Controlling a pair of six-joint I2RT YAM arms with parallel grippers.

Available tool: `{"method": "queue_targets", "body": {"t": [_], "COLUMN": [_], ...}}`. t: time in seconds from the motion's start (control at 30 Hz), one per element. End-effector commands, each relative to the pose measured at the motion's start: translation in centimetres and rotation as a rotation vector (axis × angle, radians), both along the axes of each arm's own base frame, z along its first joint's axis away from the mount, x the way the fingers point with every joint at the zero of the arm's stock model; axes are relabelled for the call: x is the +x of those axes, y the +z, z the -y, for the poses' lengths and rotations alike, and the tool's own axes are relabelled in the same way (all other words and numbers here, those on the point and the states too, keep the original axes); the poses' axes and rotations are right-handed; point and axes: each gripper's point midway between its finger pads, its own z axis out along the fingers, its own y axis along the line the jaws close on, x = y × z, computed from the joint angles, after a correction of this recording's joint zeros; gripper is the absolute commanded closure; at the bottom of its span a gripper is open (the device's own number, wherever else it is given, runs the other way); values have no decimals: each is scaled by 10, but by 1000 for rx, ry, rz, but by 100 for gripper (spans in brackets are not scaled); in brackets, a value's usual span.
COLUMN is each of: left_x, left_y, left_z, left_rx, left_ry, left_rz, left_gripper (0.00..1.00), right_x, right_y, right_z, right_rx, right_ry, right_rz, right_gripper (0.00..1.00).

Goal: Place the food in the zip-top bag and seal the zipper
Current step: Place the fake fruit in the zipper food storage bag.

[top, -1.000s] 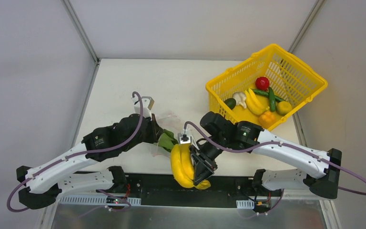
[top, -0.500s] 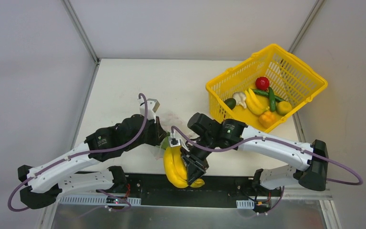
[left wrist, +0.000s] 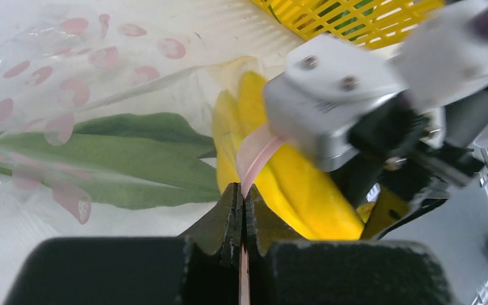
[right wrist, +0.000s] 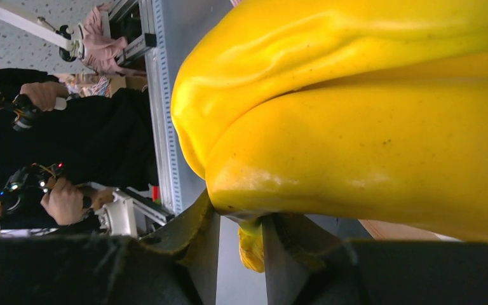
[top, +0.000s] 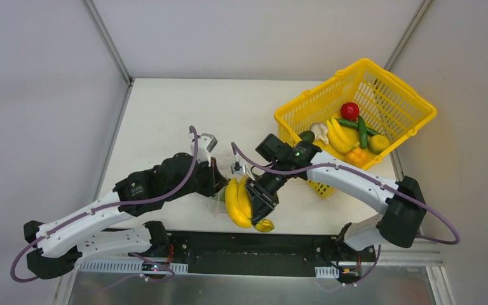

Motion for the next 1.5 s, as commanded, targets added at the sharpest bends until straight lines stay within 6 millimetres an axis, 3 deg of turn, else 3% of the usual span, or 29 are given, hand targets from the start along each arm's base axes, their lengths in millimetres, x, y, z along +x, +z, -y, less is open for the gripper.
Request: {"method": "queue_targets", "body": {"t": [0.0, 0.1, 0.33, 0.63, 0.8, 0.93, 1.07, 1.2, 1.37, 1.47], "left_x": [1, 0, -7, -6, -7, -7, -4, 5, 17, 21], "left_y": [11, 10, 8, 10, 8, 9, 14, 27, 41, 45], "left_z": [9, 10, 13, 29, 37, 40, 38, 28, 4, -4], "left_rx": [-34, -16, 8, -6, 5, -1, -14, -61, -81, -102], "left_ry": [-44, -63, -118, -155, -179, -177, -151, -62, 75, 127], "left_rz": [30, 32, 19, 9, -14, -24, -14, 14, 44, 46], "left_gripper": [100, 100, 100, 100, 100, 100, 100, 100, 100, 100], "right_x": [-13, 0, 70, 97, 123, 132, 137, 138, 138, 135], "right_y": [8, 3, 9, 11, 9, 21, 29, 34, 55, 72], "right_z": [-1, -5, -23, -32, -38, -47, -52, -47, -34, -28], "right_rx": [44, 13, -51, -144, -196, -146, -107, -96, -28, 25], "right_ry": [82, 21, -380, -632, -836, -897, -915, -924, -967, -978], "right_rz": [-31, 6, -2, -38, -53, -81, -81, -51, -6, 7], "right_gripper": [100, 100, 97, 95, 92, 88, 74, 60, 42, 39]}}
